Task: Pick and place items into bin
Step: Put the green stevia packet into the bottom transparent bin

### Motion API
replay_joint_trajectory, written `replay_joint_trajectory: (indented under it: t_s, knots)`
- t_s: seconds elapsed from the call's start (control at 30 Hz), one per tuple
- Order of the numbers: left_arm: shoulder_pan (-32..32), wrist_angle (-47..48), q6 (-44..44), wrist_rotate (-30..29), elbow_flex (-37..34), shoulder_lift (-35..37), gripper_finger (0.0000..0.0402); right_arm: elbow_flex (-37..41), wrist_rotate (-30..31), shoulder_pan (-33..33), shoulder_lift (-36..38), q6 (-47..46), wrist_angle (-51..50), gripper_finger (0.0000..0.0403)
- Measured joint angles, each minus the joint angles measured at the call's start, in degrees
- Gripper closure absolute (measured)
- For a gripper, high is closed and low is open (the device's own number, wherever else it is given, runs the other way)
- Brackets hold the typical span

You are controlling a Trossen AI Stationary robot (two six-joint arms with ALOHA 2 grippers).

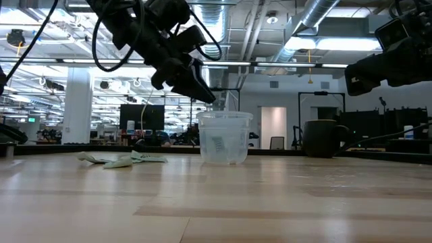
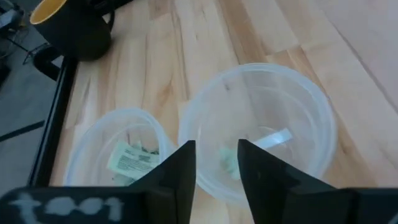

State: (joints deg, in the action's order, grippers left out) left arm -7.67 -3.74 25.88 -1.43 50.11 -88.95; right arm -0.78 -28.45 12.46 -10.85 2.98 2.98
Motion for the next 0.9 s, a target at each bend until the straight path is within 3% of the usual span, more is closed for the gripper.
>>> replay_joint_trajectory:
  t_s: [0.3, 0.47, 0.67, 0.9]
  knots:
    - [4.08, 15.39, -6.38, -5.54, 0.0, 7.67, 0.0278, 0.0, 0.0, -0.01, 0.0, 0.0, 0.0, 0.0316]
    - [6.43, 20.76, -13.79, -3.51, 0.04, 11.94, 0.0278, -0.01, 0.0, 0.0, 0.0, 0.0, 0.0, 0.0316]
    - [7.42, 25.04, -21.76, -2.45, 0.04, 10.49, 0.0278, 0.0, 0.0, 0.01, 0.0, 0.0, 0.0, 0.0316]
    - [7.3, 25.35, -24.38, -2.37, 0.02, 5.71, 0.0278, -0.02, 0.0, 0.01, -0.02, 0.0, 0.01, 0.0316]
